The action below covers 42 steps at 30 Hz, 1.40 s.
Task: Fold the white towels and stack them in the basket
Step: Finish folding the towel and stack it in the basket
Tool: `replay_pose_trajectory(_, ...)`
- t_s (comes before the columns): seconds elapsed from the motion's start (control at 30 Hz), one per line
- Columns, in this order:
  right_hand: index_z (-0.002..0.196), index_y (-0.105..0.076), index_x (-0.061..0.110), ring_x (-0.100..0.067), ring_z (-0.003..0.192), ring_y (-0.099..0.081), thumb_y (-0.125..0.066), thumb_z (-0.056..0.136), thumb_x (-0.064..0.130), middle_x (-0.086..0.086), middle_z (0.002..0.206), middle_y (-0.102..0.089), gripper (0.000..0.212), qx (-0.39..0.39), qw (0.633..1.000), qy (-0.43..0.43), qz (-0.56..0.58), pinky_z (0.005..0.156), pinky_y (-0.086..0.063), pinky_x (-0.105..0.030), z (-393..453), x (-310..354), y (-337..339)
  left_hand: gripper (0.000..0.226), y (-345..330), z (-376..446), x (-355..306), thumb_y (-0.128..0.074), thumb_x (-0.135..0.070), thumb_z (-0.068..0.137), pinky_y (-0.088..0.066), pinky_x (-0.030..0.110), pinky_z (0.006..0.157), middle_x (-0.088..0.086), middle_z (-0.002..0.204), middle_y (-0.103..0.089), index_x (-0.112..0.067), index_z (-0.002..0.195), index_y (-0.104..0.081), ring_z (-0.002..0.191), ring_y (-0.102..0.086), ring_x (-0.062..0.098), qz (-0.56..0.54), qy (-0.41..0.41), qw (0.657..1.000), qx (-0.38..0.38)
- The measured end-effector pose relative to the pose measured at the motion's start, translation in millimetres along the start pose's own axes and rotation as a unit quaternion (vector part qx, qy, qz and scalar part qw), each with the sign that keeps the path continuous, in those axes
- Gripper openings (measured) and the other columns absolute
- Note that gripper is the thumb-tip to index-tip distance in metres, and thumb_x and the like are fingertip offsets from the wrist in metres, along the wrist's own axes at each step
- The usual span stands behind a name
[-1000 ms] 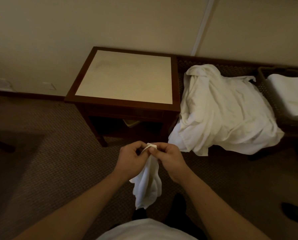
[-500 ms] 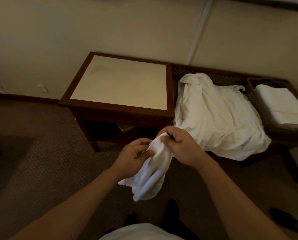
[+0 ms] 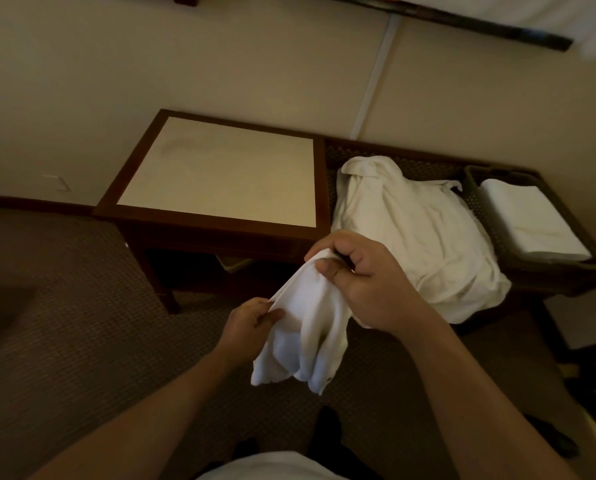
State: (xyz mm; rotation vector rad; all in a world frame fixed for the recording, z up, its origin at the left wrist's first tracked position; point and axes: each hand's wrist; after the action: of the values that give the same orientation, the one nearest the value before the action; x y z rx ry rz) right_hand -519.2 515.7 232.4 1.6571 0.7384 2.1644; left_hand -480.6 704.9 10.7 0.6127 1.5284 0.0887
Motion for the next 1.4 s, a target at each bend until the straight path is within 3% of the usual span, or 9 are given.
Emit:
replay_pose_trajectory(0.33,0.093,-0.062,0.027,0.000,0.069,-0.054,-0.052,0.098,0.021,0.011,0.076,-0.061,0.013,-0.118,0.990,-0.074,-0.007,0.065,-0.044,-0.019,2.0,-13.9,25.9,0.028,31.4,0.6,3.5,-0.062,-0.036,0.098,-0.044,0.033,0.068,-0.003,0.081,-0.059,-0.034,0.071,-0.058,0.075,-0.057,0.011,0.126,0.040,0.987,0.097)
replay_pose_trajectory(0.4,0.109,-0.060,0.033,0.000,0.066,-0.058,-0.061,0.097,0.032,0.009,0.076,-0.063,0.012,-0.029,0.984,-0.141,-0.105,0.063,-0.048,-0.026,2.8,-22.7,19.9,0.026,35.0,4.3,-25.8,-0.063,-0.032,0.098,-0.042,0.028,0.066,-0.003,0.080,-0.057,-0.029,0.072,-0.061,0.072,-0.055,0.008,0.109,-0.021,0.989,0.100)
replay_pose_trajectory(0.5,0.152,-0.029,0.036,-0.008,0.094,-0.063,-0.076,0.079,0.054,0.006,0.112,-0.066,0.089,0.226,0.939,-0.174,-0.190,0.083,-0.054,-0.033,2.0,-40.6,-15.3,0.013,34.9,8.6,-75.0,-0.067,-0.029,0.096,-0.048,0.025,0.070,-0.005,0.087,-0.060,-0.020,0.089,-0.075,0.077,-0.058,0.008,0.071,-0.107,0.982,0.142)
replay_pose_trajectory(0.57,0.147,-0.042,0.027,-0.014,0.103,-0.062,-0.079,0.079,0.047,0.006,0.121,-0.063,0.079,0.282,0.924,-0.162,-0.202,0.086,-0.051,-0.033,0.7,-57.2,-37.5,0.006,37.2,9.0,-95.6,-0.073,-0.026,0.092,-0.049,0.022,0.071,-0.008,0.088,-0.061,-0.021,0.091,-0.077,0.079,-0.059,0.007,0.051,-0.153,0.975,0.152)
replay_pose_trajectory(0.7,0.089,-0.071,0.018,-0.013,0.072,-0.062,-0.072,0.086,0.028,0.000,0.078,-0.068,0.011,0.134,0.960,-0.175,-0.171,0.061,-0.045,-0.031,1.3,-85.0,-44.3,0.028,50.4,5.6,-85.4,-0.082,-0.030,0.083,-0.056,0.026,0.075,-0.008,0.096,-0.068,-0.026,0.106,-0.066,0.086,-0.066,0.007,-0.043,-0.052,0.983,0.169)
replay_pose_trajectory(1.03,0.073,-0.067,0.007,-0.014,0.057,-0.052,-0.062,0.087,0.006,-0.004,0.061,-0.059,0.015,-0.141,0.940,-0.300,0.084,0.057,-0.040,-0.030,6.3,-75.3,-51.2,0.041,47.5,-29.1,42.2,-0.073,-0.060,0.072,-0.055,0.032,0.087,-0.013,0.104,-0.066,-0.035,0.105,-0.067,0.096,-0.063,0.009,0.214,0.143,0.893,0.368)
replay_pose_trajectory(1.13,0.072,-0.063,-0.001,-0.010,0.053,-0.041,-0.056,0.087,0.005,-0.002,0.056,-0.049,0.018,-0.172,0.930,-0.316,0.080,0.052,-0.033,-0.026,7.3,-78.0,-53.0,0.022,39.3,-25.5,51.9,-0.074,-0.044,0.079,-0.052,0.029,0.077,-0.012,0.095,-0.066,-0.035,0.096,-0.065,0.087,-0.063,0.009,0.193,0.118,0.940,0.255)
replay_pose_trajectory(1.23,0.079,-0.063,-0.007,-0.018,0.059,-0.044,-0.056,0.084,0.008,-0.013,0.064,-0.050,0.017,-0.213,0.918,-0.327,0.072,0.057,-0.035,-0.031,6.1,-84.2,-51.3,0.013,24.5,-21.5,46.2,-0.071,-0.031,0.087,-0.054,0.037,0.066,-0.003,0.076,-0.065,-0.024,0.082,-0.061,0.073,-0.065,0.019,0.051,0.151,0.987,-0.022)
replay_pose_trajectory(1.4,0.072,-0.064,0.001,-0.018,0.056,-0.048,-0.058,0.081,0.003,-0.021,0.065,-0.059,0.011,-0.231,0.924,-0.304,-0.008,0.052,-0.035,-0.029,2.3,-90.5,-33.7,0.024,46.6,3.7,66.2,-0.060,-0.021,0.092,-0.055,0.038,0.077,0.020,0.107,-0.069,-0.004,0.106,-0.069,0.096,-0.066,0.038,-0.047,0.429,0.884,-0.180)
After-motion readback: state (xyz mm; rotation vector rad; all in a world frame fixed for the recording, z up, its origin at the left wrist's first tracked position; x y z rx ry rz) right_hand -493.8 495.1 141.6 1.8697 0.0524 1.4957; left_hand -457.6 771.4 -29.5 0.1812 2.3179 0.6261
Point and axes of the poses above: each hand's wrist, its own z-axis towards the middle knuckle, its own y-axis out of the back of the hand, x = y × z
